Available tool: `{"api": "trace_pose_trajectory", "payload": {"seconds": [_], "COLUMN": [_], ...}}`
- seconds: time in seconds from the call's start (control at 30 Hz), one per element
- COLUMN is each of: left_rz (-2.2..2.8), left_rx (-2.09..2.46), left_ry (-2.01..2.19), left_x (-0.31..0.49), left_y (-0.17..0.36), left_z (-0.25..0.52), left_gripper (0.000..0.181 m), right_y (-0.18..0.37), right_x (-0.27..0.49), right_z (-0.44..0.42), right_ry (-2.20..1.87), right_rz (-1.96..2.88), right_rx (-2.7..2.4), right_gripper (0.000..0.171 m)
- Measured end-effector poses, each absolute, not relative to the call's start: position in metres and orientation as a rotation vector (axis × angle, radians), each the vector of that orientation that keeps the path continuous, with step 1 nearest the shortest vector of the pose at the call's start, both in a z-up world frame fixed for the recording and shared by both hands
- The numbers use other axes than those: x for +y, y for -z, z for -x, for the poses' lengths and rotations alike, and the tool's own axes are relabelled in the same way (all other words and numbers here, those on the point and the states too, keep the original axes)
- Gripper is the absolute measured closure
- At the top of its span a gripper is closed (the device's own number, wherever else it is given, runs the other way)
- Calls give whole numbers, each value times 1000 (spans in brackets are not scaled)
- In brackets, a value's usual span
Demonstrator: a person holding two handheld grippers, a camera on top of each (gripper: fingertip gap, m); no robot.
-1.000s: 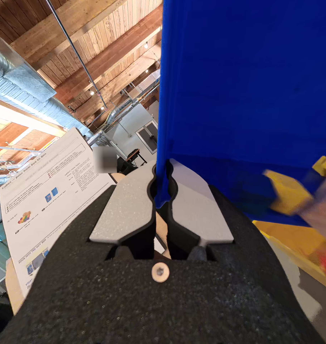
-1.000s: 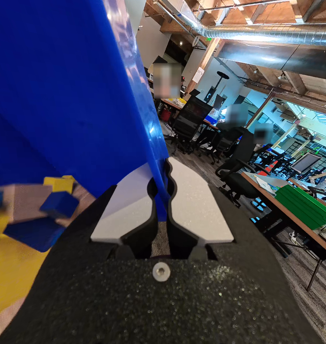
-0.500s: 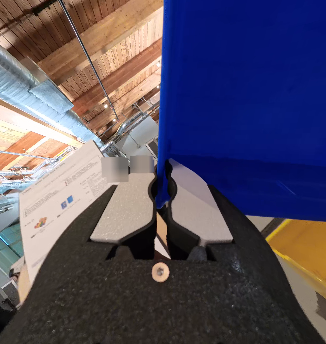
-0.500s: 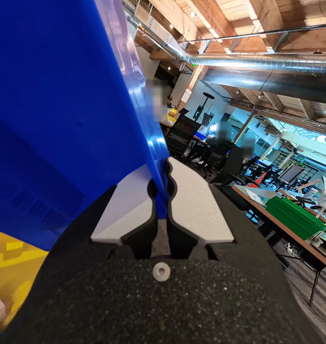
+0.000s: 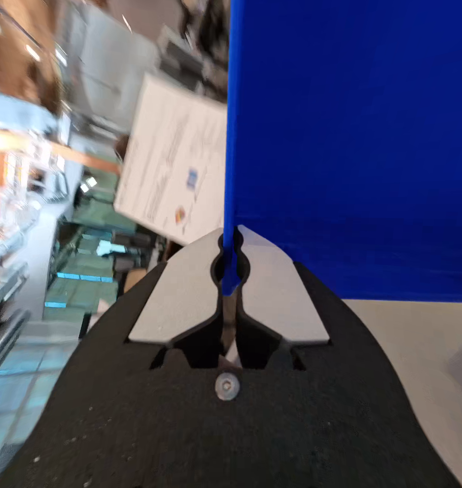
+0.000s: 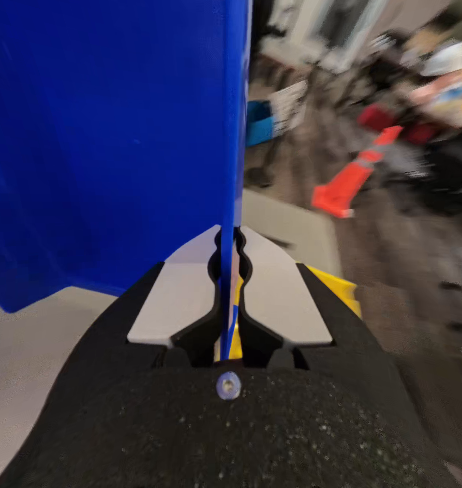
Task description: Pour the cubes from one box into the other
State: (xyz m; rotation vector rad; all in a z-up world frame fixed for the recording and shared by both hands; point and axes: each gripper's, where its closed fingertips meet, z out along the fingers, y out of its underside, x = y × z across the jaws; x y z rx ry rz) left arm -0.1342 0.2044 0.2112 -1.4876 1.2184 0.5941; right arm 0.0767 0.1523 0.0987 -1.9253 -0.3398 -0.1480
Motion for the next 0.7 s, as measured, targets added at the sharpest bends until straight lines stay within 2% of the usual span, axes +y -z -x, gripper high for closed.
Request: {"api": "trace_pose_trajectory", "payload": {"seconds": [0.13, 0.33, 0.43, 0.5, 0.7], "left_rz": [1901, 2300, 2437, 2474, 2552], "left_rx": [1368, 1612, 1641, 1651, 1650], "left_ry": [-714, -667, -572, -500, -472], "left_x": [214, 230, 249, 264, 302], "left_y": [-168, -79, -28, 6, 83], "left_z": [271, 426, 467, 480, 522], "left_gripper": [177, 178, 176, 176, 170], "right_y": [-23, 64, 96, 115, 124], "right_x": [159, 137, 123, 123, 130], "right_z": [81, 245, 292, 305, 342], "right_ry": [-320, -552, -690, -607, -704], "right_rz": [2154, 2556, 2801, 2894, 3028], "right_rx": [-553, -816, -815, -806, -720], "right_gripper": [162, 162, 160, 160, 152]}}
